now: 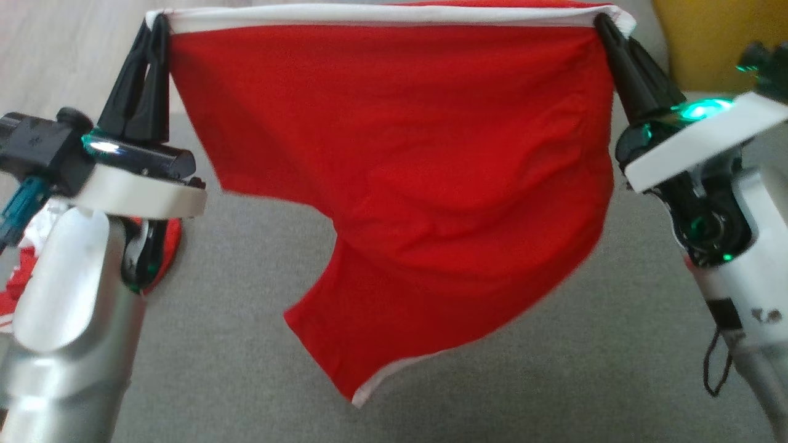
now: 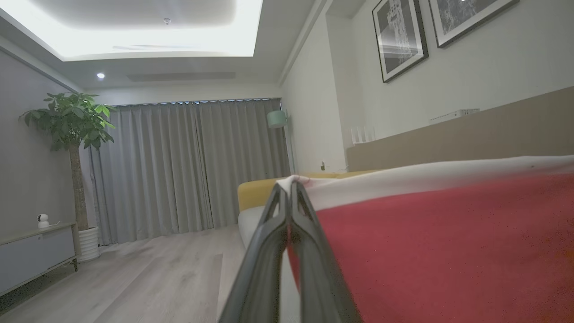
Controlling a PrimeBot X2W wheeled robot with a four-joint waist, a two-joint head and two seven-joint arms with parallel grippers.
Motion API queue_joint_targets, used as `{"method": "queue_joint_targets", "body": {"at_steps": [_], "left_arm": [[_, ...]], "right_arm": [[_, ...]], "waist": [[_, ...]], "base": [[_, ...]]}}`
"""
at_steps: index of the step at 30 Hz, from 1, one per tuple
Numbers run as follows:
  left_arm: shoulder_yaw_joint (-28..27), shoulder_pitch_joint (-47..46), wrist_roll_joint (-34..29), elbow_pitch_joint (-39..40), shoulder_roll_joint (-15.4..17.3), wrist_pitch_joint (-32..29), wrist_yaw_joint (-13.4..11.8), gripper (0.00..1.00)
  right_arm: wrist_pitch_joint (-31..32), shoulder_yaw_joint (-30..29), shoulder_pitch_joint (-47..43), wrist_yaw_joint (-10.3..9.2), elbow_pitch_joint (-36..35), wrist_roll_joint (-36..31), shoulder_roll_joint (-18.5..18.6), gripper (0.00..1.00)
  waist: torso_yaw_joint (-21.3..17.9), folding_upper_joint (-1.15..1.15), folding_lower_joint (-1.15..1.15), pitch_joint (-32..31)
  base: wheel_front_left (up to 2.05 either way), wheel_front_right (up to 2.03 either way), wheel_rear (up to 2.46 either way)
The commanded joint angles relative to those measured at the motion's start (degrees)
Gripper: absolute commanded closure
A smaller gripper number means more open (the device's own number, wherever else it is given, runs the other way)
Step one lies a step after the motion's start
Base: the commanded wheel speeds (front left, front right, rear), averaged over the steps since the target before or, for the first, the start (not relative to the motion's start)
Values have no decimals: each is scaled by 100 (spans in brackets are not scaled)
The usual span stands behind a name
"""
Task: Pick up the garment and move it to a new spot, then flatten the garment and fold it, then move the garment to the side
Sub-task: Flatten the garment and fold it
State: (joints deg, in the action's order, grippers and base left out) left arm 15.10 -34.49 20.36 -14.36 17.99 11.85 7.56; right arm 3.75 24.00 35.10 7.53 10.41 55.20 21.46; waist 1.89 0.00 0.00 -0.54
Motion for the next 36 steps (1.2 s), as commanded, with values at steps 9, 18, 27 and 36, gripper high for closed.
{"method": "queue_joint_targets", "body": {"at_steps": [9, 18, 27, 36], "left_arm": [[-116, -2016, -573, -738, -237, 304, -360, 100], [-419, -778, -657, -353, -692, 313, -304, 100], [-728, 1530, -586, -338, -1196, 314, -151, 100], [-1067, 3413, -633, -3, -1477, 314, -68, 100]], "right_arm": [[-1019, 676, 2164, -4, 1089, -1003, 271, 100], [-1812, 1636, 1807, -4, 1817, -1058, 624, 100], [-1872, 2452, 67, -4, 1545, -753, 741, 100], [-1874, 2004, -1742, -4, 917, -744, 542, 100]], "waist": [[276, 0, 0, 969], [401, 0, 0, 887], [360, 0, 0, 727], [306, 0, 0, 75]], "base": [[0, 0, 0], [0, 0, 0], [0, 0, 0], [0, 0, 0]]}}
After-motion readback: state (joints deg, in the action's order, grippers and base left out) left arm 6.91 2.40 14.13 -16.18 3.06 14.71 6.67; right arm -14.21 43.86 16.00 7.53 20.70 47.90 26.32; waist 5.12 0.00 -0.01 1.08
